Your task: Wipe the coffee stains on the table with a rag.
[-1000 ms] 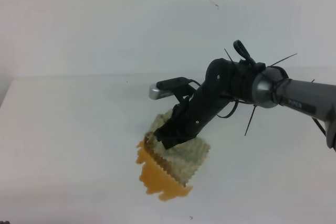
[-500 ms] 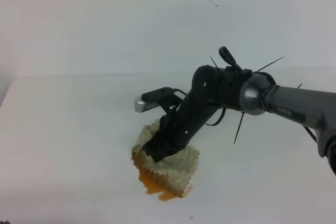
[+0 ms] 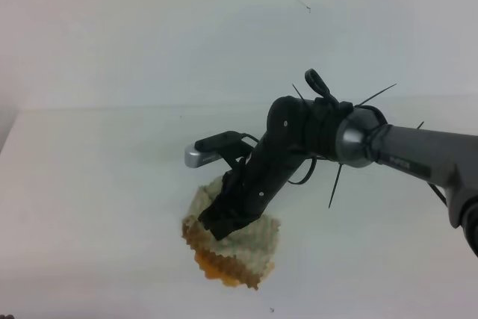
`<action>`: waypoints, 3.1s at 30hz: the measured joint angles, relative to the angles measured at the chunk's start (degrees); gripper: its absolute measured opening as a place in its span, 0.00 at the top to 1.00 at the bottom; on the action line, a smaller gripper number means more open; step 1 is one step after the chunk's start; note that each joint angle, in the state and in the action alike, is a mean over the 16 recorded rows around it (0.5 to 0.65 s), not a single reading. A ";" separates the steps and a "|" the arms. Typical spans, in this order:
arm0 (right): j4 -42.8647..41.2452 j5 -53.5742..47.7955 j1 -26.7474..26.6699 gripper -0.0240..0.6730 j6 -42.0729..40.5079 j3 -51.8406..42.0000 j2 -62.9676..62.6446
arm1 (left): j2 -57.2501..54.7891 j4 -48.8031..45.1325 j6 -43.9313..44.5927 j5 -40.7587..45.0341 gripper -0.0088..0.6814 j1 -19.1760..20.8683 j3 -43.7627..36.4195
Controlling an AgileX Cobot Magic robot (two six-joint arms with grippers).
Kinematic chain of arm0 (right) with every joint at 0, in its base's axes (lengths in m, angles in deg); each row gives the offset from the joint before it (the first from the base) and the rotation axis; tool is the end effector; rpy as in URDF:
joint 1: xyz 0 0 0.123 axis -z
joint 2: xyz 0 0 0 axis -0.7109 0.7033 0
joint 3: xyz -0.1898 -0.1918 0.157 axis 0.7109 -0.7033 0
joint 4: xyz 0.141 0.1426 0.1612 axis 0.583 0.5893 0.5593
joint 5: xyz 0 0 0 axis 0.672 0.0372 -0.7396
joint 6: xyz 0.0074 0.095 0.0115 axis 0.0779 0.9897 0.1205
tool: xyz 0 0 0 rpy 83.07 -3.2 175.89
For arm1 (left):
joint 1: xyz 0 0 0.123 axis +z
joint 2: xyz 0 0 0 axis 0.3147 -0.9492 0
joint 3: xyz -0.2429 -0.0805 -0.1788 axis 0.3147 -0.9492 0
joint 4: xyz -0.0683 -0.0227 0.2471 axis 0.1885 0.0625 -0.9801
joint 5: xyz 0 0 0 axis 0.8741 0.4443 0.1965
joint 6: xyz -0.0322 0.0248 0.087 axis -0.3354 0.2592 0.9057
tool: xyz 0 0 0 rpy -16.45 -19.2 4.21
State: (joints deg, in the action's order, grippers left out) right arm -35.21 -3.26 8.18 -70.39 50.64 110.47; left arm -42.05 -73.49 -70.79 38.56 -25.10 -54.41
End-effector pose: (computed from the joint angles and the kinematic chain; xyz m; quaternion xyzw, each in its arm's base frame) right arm 0.3861 0.3351 0.1434 -0.3853 0.8915 0.2137 0.1055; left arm 0.0367 -0.0086 0.1844 -0.0206 0.7800 -0.1171 0.6144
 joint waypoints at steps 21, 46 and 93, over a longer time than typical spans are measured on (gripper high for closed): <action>3.00 -4.68 -1.76 0.97 -1.42 -0.08 -6.57 | 0.00 0.00 0.00 0.00 0.99 0.00 0.00; -13.73 -3.96 -3.53 0.97 4.81 -0.76 -0.67 | 0.00 0.00 0.00 0.08 0.99 0.00 0.00; -3.60 12.68 22.95 0.95 -0.02 -31.21 -22.58 | 0.00 0.00 0.00 0.08 0.99 0.00 0.00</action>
State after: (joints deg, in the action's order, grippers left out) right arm -38.81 9.42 31.13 -70.41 19.43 87.89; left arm -42.05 -73.49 -70.79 38.64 -25.10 -54.41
